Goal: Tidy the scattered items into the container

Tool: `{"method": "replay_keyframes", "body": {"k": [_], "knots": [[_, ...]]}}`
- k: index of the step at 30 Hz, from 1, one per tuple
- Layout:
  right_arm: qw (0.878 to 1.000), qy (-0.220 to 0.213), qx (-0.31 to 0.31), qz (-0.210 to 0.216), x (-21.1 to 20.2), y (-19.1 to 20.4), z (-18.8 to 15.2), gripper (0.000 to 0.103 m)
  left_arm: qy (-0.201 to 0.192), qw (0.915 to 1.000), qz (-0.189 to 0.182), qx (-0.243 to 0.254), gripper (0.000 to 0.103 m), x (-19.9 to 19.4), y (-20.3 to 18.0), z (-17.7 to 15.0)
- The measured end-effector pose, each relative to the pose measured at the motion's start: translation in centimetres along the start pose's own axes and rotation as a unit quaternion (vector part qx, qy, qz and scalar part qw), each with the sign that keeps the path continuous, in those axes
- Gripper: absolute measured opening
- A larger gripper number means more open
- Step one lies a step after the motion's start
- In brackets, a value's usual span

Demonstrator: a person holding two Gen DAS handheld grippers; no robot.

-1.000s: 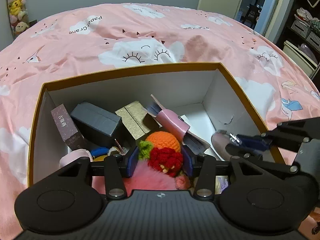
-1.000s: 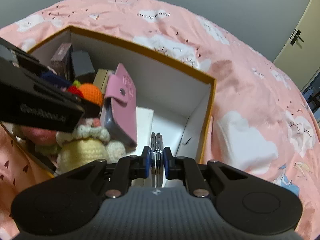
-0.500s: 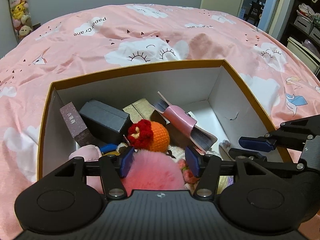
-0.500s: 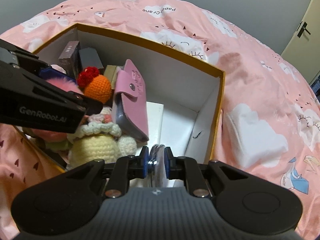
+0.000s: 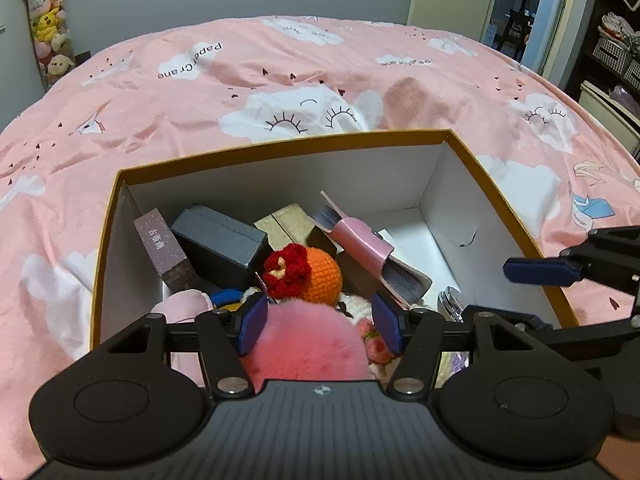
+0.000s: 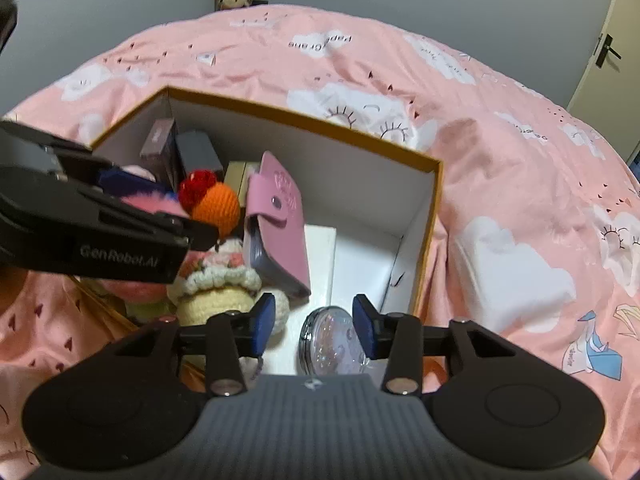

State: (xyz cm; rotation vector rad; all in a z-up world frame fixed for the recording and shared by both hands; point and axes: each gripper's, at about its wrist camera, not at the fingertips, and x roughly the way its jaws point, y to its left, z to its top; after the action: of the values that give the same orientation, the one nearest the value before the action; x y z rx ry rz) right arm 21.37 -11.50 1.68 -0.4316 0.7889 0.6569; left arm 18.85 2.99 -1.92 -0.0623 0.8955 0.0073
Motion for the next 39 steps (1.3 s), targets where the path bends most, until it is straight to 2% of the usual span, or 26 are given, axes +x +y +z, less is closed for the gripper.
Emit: {"method": "replay_keyframes", "body": {"k": [4, 7, 8, 9, 13, 16, 19, 21, 25, 28, 39], "knots": [[1.000, -0.026, 0.017, -0.004, -1.4, -0.4, 0.5, 0.055, -0.023, 0.9997, 0.011, 0.005, 0.069, -1.5, 0.0, 0.4], [0.998, -0.058, 0.035, -0.004, -2.9, -0.7, 0.9, 0.060, -0.054, 0.9983, 0.021, 0.011, 0.075, -3.3, -0.1, 0.9], [0.997, -0.069, 0.043, -0.003, -3.3, -0.8, 1.0, 0.065, -0.066, 0.9974, 0.025, 0.012, 0.077, -3.9, -0.2, 1.0], [0.995, -0.081, 0.051, -0.003, -3.8, -1.0, 1.2, 0.072, -0.078, 0.9964, 0.030, 0.014, 0.081, -4.6, -0.2, 1.1], [0.989, -0.123, 0.084, -0.004, -5.5, -1.2, 1.5, 0.074, -0.125, 0.9909, 0.049, 0.012, 0.089, -7.0, -0.3, 1.1], [0.983, -0.147, 0.112, -0.001, -6.5, -1.3, 1.4, 0.086, -0.157, 0.9850, 0.072, -0.004, 0.089, -8.3, -0.3, 0.4], [0.978, -0.161, 0.130, -0.003, -7.0, -1.0, 0.8, 0.088, -0.170, 0.9800, 0.102, -0.020, 0.089, -8.8, -0.2, -0.9], [0.977, -0.162, 0.141, -0.003, -6.9, -0.8, 0.3, 0.091, -0.169, 0.9783, 0.116, -0.031, 0.089, -8.5, 0.0, -1.9], [0.976, -0.156, 0.153, -0.012, -6.1, 0.0, -1.3, 0.093, -0.139, 0.9827, 0.109, -0.054, 0.089, -7.8, 0.9, -3.5], [0.976, -0.151, 0.157, -0.020, -5.4, 0.6, -2.4, 0.094, -0.130, 0.9823, 0.115, -0.070, 0.089, -7.4, 1.5, -4.5], [0.978, -0.147, 0.143, -0.027, -3.7, 2.6, -4.7, 0.096, -0.104, 0.9830, 0.129, -0.080, 0.089, -6.0, 1.8, -7.0]]}}
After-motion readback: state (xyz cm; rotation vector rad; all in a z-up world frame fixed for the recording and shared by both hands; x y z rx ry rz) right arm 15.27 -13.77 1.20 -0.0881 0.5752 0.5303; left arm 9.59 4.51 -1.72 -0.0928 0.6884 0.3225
